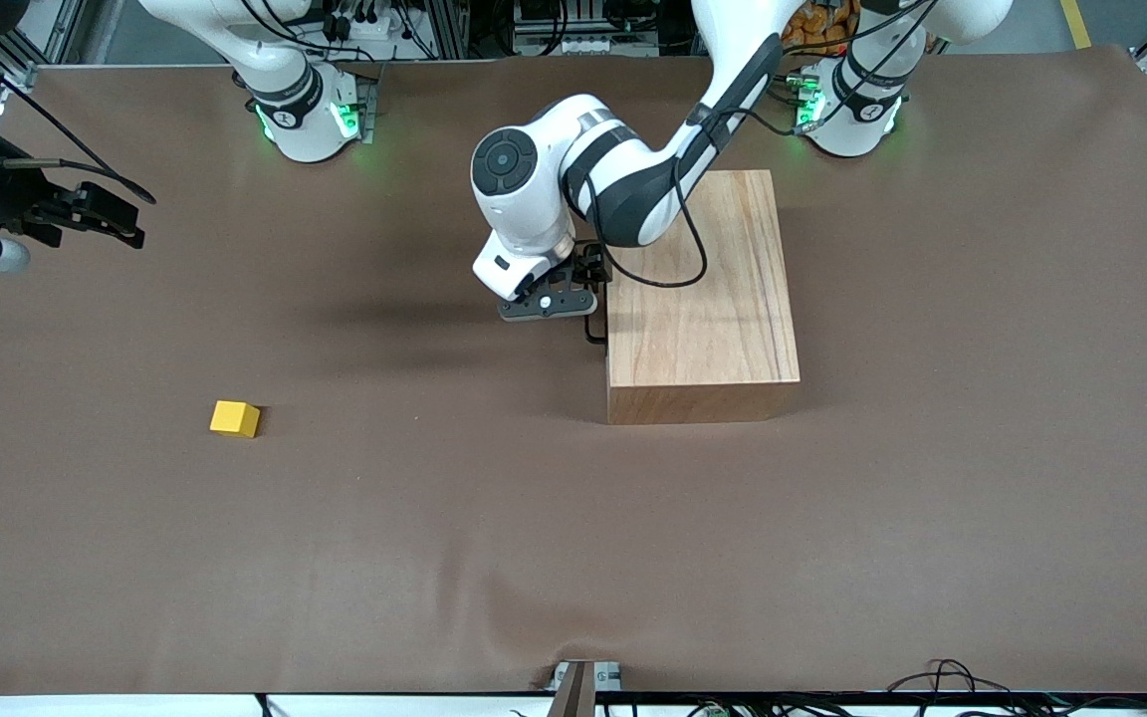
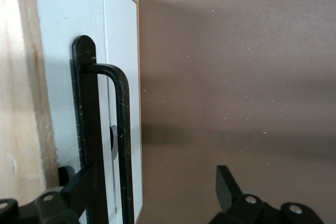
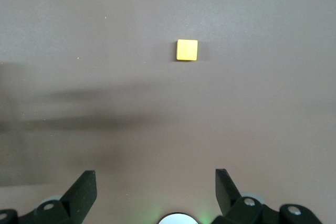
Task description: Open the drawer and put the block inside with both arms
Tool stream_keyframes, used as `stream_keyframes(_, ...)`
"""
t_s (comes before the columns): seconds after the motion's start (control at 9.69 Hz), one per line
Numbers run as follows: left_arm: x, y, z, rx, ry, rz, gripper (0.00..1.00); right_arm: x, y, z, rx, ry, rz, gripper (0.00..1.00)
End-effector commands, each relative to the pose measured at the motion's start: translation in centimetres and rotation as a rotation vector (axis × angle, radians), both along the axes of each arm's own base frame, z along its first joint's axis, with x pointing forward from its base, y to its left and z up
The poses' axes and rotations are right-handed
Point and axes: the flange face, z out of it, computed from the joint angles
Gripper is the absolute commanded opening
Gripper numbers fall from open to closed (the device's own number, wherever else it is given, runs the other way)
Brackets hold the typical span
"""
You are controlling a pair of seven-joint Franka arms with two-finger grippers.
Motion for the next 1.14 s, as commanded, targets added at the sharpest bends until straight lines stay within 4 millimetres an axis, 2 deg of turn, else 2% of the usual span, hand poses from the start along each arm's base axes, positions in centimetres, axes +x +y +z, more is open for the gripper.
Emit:
stream_keyframes(0.0, -0.3, -0.7, -1.1, 0.028, -0.004, -0.015, 1.0, 0.1, -0.3, 0.3, -0.012, -0.006, -0.009, 1.0)
stream_keyframes(0.72, -2.0, -2.2, -3.4, 0.029, 0.009, -0.031, 1.0, 0.1, -1.5, 0.3, -0.01, -0.006, -0.019, 1.0)
stream_keyframes(1.03, -2.2, -2.9, -2.8, -0.009, 0.007, -0.028, 1.0, 0.1, -1.7, 0.4, -0.01, -0.01, -0.022, 1.0)
